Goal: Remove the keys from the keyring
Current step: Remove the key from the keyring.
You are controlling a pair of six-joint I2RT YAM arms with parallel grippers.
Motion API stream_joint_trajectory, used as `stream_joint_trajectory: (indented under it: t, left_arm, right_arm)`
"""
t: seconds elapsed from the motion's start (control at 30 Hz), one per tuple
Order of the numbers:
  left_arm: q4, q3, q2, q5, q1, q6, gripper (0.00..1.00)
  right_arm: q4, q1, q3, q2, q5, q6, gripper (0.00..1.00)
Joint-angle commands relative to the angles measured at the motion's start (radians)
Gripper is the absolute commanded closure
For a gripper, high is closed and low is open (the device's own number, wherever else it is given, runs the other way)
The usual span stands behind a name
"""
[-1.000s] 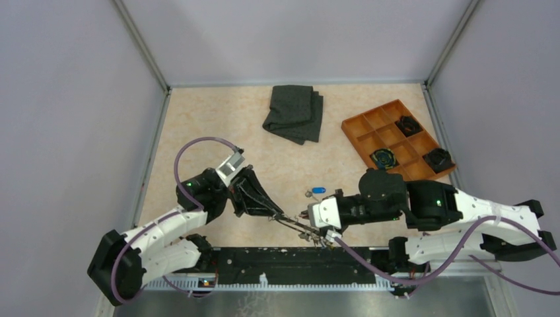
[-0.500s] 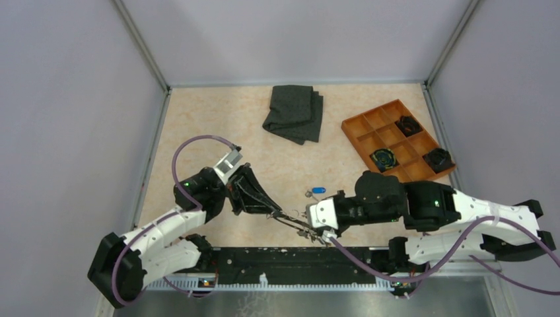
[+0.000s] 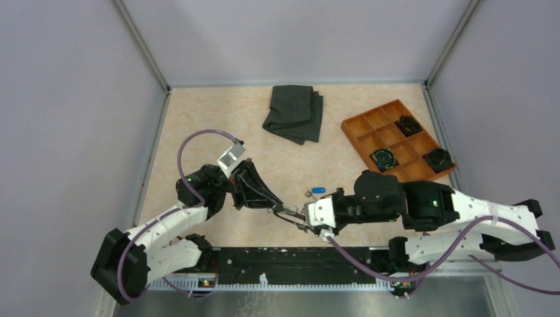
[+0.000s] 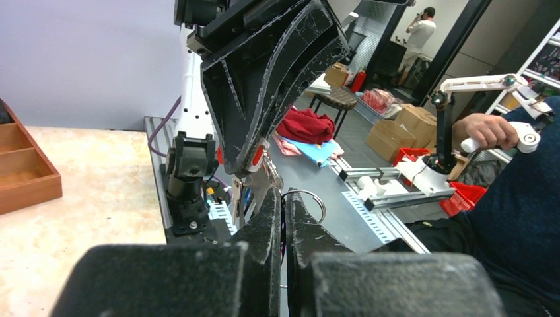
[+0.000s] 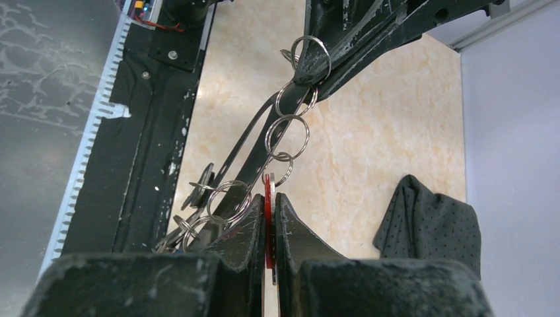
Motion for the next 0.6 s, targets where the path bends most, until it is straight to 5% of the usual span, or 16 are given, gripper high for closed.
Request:
stream_joint_trajectory:
  t: [0.0,0.43,0.57]
  left_arm:
    - [0.142,-0.011,-0.025,-0.053,0.007,0.088,1.0]
    - [-0.667,0.062,-0.236,-0.109,0.003,0.656,0.69]
    - [-0.938,0.107,-0.259,-0.272,0.003,0.825,0.61]
  right_arm:
    - [0.053,0.007,0.044,0.003,0.03,-0.025,1.0]
    - [0.071,0.007,0.052,0.024,0.067,-0.027,1.0]
    - [0.078,0.007,0.048,0.05,0.126,-0.003,1.0]
